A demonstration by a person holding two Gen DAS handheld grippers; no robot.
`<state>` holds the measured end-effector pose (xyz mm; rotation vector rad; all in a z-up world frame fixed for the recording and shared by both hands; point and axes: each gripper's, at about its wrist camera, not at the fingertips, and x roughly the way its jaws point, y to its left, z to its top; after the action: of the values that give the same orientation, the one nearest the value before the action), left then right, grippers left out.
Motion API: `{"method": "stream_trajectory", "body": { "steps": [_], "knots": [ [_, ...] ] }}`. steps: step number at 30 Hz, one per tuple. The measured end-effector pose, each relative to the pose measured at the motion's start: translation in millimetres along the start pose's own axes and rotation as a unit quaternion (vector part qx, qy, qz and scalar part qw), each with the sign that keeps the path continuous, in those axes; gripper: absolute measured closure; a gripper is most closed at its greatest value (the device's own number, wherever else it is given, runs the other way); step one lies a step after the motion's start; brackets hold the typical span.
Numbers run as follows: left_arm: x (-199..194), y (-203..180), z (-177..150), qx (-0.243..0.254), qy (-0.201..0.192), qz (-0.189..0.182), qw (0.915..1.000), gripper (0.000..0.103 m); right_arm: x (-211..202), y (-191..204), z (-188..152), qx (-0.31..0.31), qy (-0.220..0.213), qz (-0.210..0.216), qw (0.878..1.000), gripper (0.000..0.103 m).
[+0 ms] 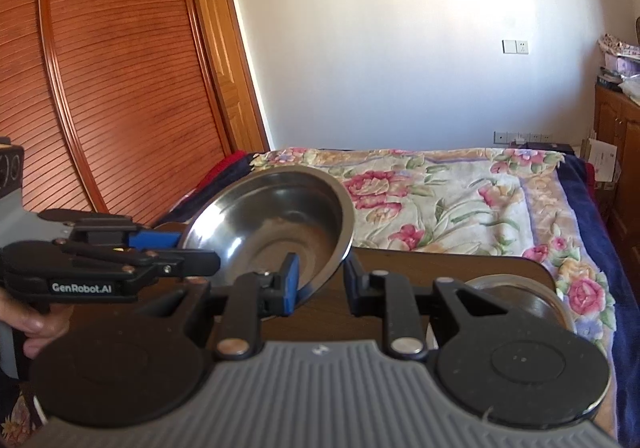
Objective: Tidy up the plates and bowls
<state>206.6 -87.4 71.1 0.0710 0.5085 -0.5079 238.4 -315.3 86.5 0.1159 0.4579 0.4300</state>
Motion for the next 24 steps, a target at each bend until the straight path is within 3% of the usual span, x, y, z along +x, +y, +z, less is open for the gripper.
{"method": "stream_trajectory", "body": {
  "steps": [24],
  "knots": [
    [-46.5, -27.3, -23.9, 0.019, 0.013, -0.013, 0.9996, 0.066, -51.3, 28.9, -15.2, -0.017, 0.016, -0.035, 0.999, 0.077]
  ]
}}
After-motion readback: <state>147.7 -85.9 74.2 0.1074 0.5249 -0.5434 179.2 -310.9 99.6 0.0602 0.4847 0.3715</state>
